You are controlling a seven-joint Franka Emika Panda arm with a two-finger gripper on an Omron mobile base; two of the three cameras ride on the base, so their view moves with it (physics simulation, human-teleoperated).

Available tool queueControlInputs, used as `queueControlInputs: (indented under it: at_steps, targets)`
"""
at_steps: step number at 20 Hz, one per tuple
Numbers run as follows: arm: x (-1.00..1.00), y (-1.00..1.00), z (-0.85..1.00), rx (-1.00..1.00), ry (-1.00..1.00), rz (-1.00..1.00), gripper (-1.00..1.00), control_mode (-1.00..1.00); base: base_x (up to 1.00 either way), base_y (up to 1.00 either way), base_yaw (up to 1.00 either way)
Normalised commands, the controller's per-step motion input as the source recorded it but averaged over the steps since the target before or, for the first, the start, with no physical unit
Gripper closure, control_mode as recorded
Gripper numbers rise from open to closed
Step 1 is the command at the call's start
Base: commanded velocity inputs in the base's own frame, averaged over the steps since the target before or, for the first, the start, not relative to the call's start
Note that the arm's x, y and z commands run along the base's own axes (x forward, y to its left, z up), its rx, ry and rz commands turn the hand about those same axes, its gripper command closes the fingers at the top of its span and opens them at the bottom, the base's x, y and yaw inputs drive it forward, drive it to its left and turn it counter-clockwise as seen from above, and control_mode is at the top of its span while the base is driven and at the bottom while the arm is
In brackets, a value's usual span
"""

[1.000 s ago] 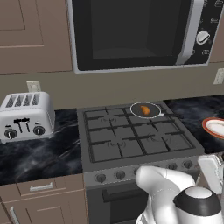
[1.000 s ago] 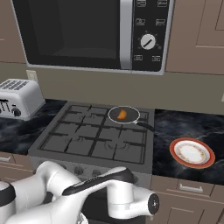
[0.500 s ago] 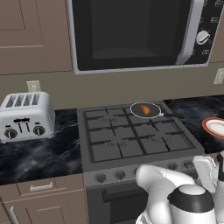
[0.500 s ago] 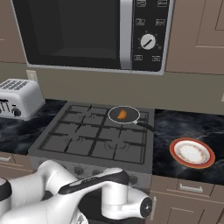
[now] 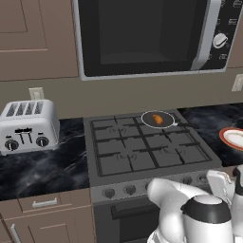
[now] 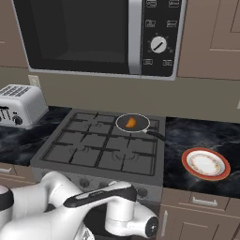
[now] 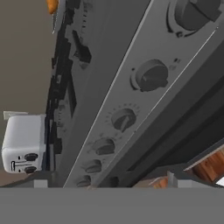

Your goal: Pick the croissant and place it on the pan. Then turn on the stove to warm the croissant.

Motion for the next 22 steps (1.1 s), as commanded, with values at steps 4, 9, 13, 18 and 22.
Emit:
queueControlInputs:
  at_steps: [4,9,13,18,22]
  targets:
    - [0.17,0.00,-0.07,0.00,0.00,0.00,-1.00,-1.00,0.00,0.00,0.00]
    - [0.23,0.00,-0.04,0.00,-0.01,0.00,-1.00,-1.00,0.00,0.00,0.00]
    - [0.23,0.00,-0.09,0.00,-0.04,0.00,-1.00,-1.00,0.00,0.00,0.00]
    - [0.17,0.00,-0.13,0.00,-0.05,0.00,-1.00,-1.00,0.00,0.00,0.00]
    - [0.11,0.00,-0.13,0.00,-0.06,0.00,-1.00,-1.00,0.00,0.00,0.00]
